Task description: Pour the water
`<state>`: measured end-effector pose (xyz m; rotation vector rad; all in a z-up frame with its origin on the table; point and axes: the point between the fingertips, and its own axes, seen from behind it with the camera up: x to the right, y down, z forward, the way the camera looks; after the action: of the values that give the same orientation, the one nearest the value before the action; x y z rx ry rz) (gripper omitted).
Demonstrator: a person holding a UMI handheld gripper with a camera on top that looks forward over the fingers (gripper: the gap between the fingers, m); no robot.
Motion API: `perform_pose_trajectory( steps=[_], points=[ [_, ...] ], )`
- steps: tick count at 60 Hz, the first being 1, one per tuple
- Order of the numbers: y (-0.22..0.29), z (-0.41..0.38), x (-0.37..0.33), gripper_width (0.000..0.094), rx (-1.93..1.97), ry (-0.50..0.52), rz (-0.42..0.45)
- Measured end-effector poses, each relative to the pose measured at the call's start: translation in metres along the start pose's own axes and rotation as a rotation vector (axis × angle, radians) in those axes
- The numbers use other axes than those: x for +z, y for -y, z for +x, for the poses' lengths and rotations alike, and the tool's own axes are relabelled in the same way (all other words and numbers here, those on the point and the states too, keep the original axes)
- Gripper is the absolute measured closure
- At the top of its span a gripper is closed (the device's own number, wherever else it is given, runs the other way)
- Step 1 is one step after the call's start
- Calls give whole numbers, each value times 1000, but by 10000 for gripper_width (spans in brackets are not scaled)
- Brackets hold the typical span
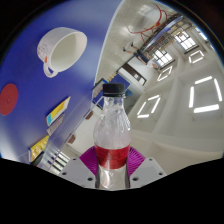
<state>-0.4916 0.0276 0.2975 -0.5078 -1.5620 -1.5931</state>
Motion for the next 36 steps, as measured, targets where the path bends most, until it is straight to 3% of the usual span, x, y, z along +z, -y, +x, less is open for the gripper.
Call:
perform_pose_trajectory(
  steps=[7,12,26,36],
  points=[
    [71,-11,3,603,-138,0,127],
    [90,-25,6,604,-179,8,159],
    [76,-9,16,603,-85,-11,162],
    [0,62,1,604,396,-72,59]
  ],
)
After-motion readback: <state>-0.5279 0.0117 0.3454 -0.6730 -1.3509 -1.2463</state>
